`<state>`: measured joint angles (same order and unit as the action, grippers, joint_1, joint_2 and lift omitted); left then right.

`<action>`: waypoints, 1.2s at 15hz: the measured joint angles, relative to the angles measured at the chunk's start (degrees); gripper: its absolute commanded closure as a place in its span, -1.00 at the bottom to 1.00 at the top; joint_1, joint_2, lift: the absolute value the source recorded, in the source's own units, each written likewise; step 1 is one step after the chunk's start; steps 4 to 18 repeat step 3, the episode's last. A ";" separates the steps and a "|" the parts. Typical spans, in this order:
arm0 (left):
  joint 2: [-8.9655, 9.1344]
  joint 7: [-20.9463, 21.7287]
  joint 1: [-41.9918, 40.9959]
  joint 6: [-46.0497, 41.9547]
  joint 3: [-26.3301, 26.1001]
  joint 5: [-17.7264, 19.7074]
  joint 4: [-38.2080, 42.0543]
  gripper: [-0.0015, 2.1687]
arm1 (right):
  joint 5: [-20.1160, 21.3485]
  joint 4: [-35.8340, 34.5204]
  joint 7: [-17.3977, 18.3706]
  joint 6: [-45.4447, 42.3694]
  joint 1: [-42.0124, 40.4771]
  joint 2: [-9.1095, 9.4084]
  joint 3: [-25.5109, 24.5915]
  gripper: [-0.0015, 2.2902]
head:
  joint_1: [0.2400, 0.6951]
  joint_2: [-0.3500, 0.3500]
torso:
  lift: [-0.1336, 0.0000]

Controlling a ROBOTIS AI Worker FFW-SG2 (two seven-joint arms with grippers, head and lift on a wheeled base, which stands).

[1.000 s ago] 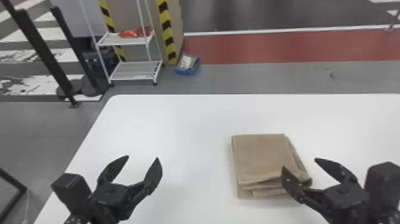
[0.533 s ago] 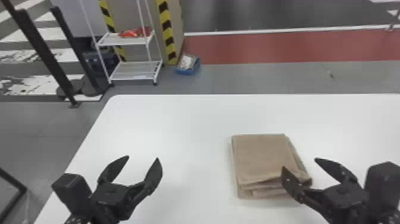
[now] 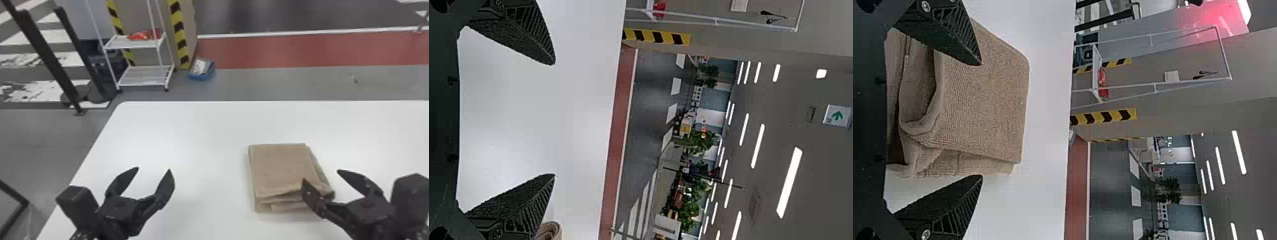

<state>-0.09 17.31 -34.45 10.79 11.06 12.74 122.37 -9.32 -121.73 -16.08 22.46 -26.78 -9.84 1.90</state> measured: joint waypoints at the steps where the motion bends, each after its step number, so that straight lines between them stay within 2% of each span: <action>1: 0.00 0.00 0.00 0.00 -0.01 0.00 -0.02 -0.93 | 0.00 0.00 0.00 0.00 -0.01 0.00 0.01 -0.93 | 1.00 0.39 | -0.86; 18: 0.00 0.00 0.00 -0.05 0.00 0.00 -0.03 -0.93 | 0.02 0.00 0.00 0.00 -0.02 0.00 0.03 -0.93 | 1.00 0.39 | -0.86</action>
